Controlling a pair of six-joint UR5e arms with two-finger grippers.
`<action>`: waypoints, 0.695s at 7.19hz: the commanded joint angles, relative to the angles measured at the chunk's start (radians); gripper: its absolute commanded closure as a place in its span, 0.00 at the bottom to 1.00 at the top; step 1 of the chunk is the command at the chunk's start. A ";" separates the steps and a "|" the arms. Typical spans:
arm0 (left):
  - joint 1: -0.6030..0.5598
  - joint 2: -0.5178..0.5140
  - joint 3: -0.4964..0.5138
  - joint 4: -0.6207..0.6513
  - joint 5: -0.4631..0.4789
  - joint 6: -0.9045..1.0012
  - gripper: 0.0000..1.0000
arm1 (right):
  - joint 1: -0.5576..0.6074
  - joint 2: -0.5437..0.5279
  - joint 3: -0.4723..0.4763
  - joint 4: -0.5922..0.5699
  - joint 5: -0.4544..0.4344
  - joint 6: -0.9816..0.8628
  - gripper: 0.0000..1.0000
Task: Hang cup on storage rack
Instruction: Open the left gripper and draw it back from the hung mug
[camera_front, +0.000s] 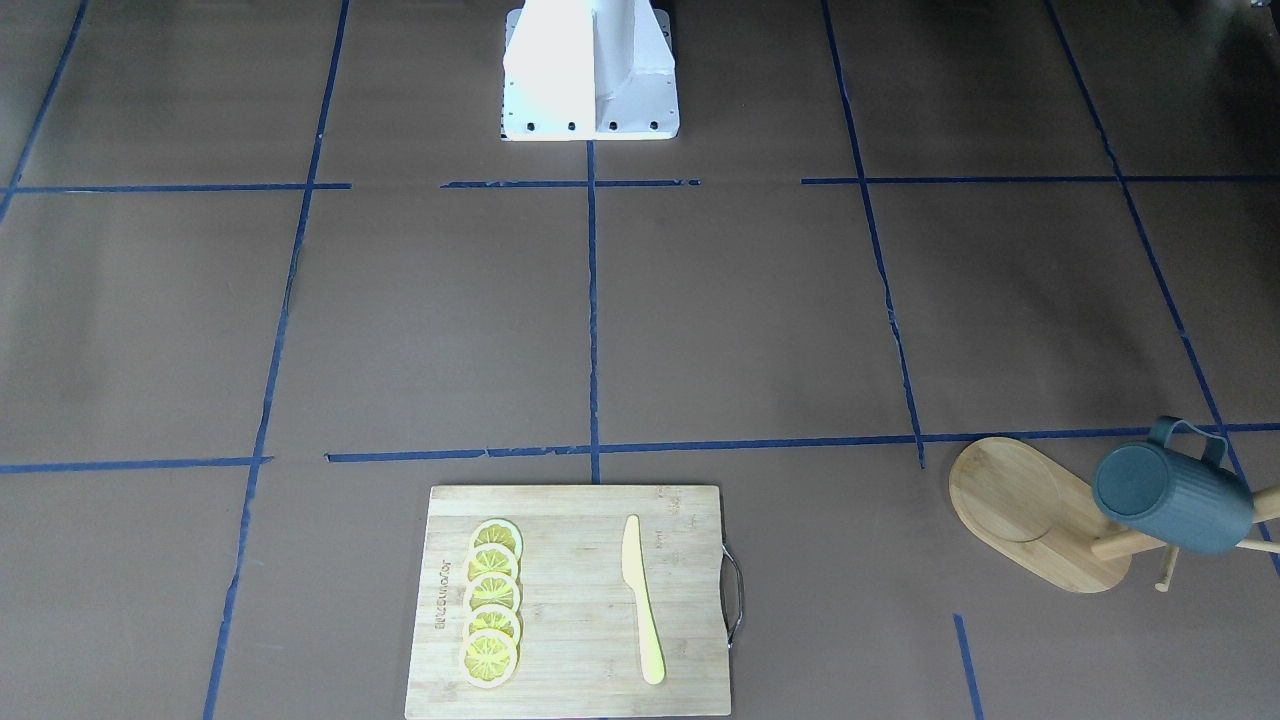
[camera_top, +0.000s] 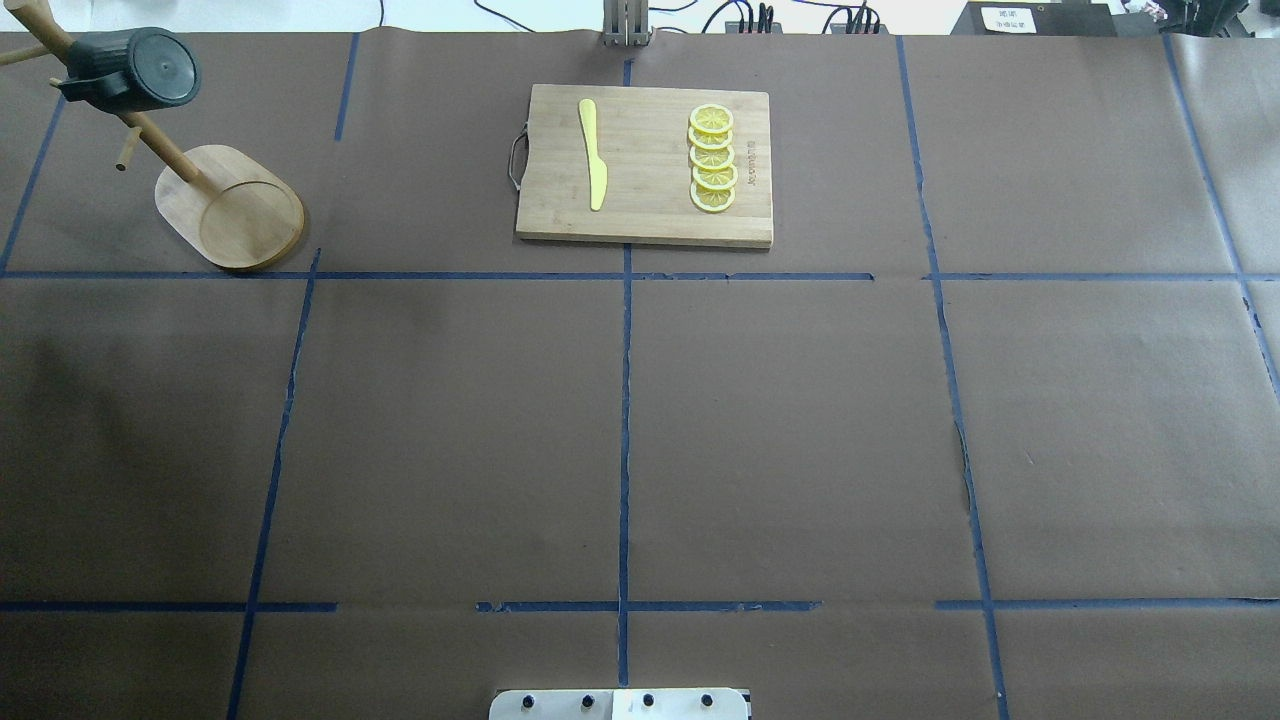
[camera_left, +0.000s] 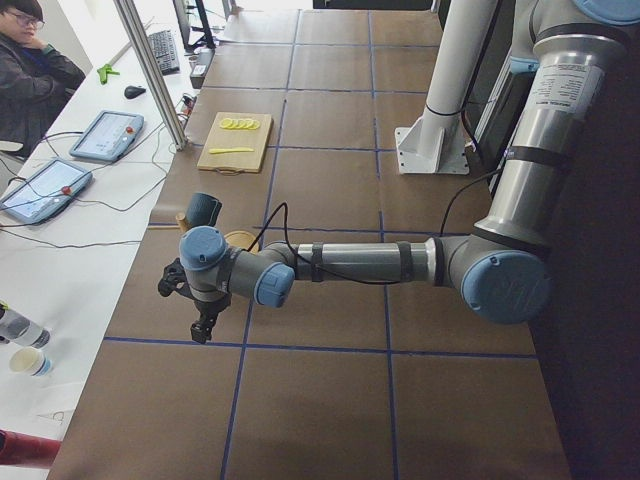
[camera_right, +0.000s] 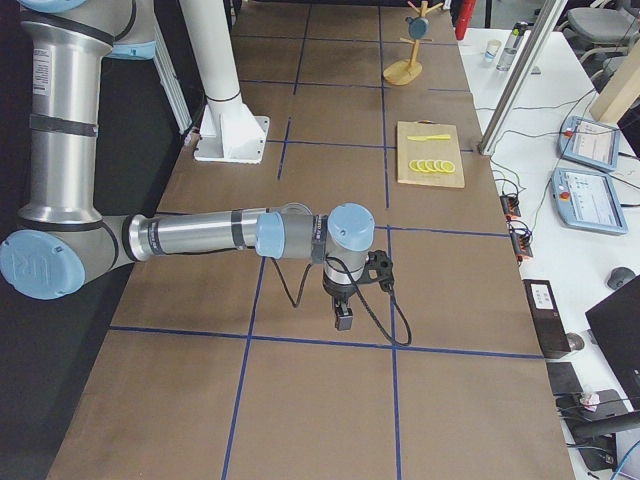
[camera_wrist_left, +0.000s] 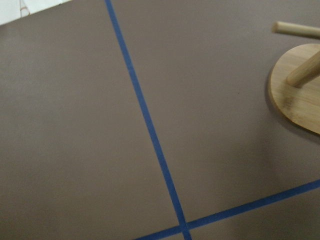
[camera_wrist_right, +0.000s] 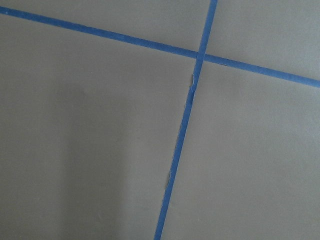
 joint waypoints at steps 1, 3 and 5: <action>-0.020 0.040 -0.126 0.266 -0.005 0.003 0.00 | 0.000 0.000 0.002 0.001 -0.001 0.002 0.00; -0.021 0.236 -0.362 0.333 -0.007 -0.010 0.00 | 0.000 0.000 0.001 -0.001 -0.001 0.002 0.00; -0.021 0.285 -0.431 0.328 -0.007 -0.009 0.00 | 0.000 0.000 0.001 -0.001 -0.001 0.003 0.00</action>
